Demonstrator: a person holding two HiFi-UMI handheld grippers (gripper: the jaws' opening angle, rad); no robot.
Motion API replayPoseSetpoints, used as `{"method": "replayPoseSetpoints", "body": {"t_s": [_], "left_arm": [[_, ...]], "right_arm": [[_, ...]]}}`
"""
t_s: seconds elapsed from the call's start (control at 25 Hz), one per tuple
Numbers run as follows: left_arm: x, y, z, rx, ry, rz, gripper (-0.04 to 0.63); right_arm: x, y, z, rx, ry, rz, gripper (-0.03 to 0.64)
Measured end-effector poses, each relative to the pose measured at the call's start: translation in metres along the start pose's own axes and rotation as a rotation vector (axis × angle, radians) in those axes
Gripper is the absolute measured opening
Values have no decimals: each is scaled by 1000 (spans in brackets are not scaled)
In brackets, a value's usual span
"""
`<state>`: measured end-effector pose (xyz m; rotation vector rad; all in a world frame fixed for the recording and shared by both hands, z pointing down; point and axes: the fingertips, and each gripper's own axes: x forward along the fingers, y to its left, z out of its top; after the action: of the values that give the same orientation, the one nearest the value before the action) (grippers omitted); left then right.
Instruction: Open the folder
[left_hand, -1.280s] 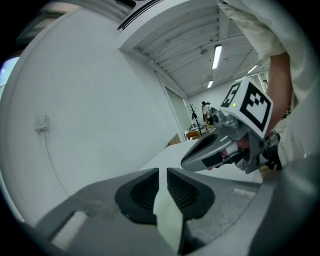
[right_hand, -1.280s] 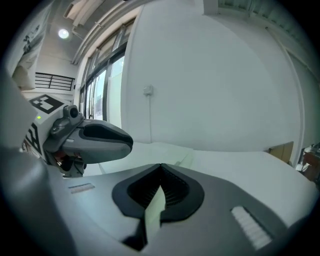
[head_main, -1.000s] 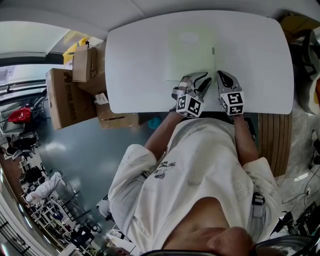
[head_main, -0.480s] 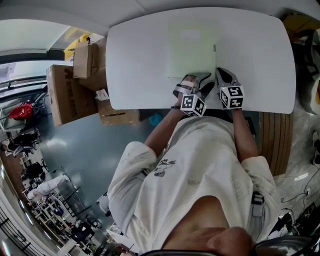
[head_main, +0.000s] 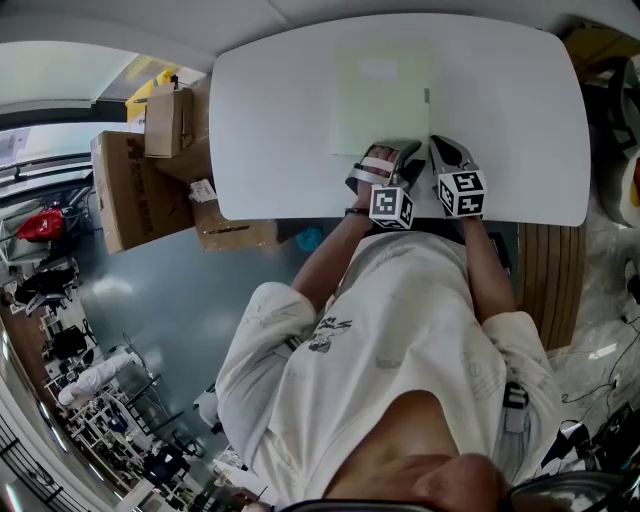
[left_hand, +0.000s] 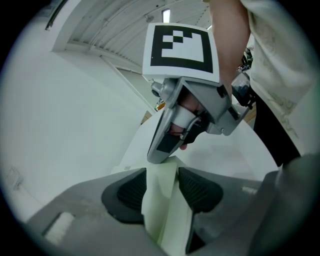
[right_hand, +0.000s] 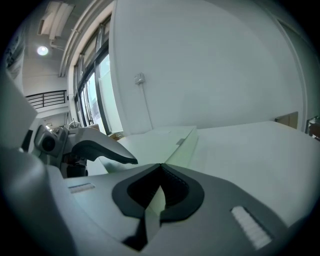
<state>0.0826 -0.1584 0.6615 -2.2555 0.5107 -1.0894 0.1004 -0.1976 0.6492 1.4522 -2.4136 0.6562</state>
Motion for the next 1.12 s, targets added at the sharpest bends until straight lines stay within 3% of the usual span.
{"method": "replayPoseSetpoints", "body": {"t_s": [0.28,0.6,1.12], "left_arm": [[-4,5,0,-7,-3,11,189],[-12,5,0,-4,-11,14,143],[-23,15,-1,-18,-17,92,74]], "right_arm": [[0,0,2,-8,-11,7,2],[-3,0,2,-28,-31,-3,2],[2,1,2,-36,-17,10,2]]}}
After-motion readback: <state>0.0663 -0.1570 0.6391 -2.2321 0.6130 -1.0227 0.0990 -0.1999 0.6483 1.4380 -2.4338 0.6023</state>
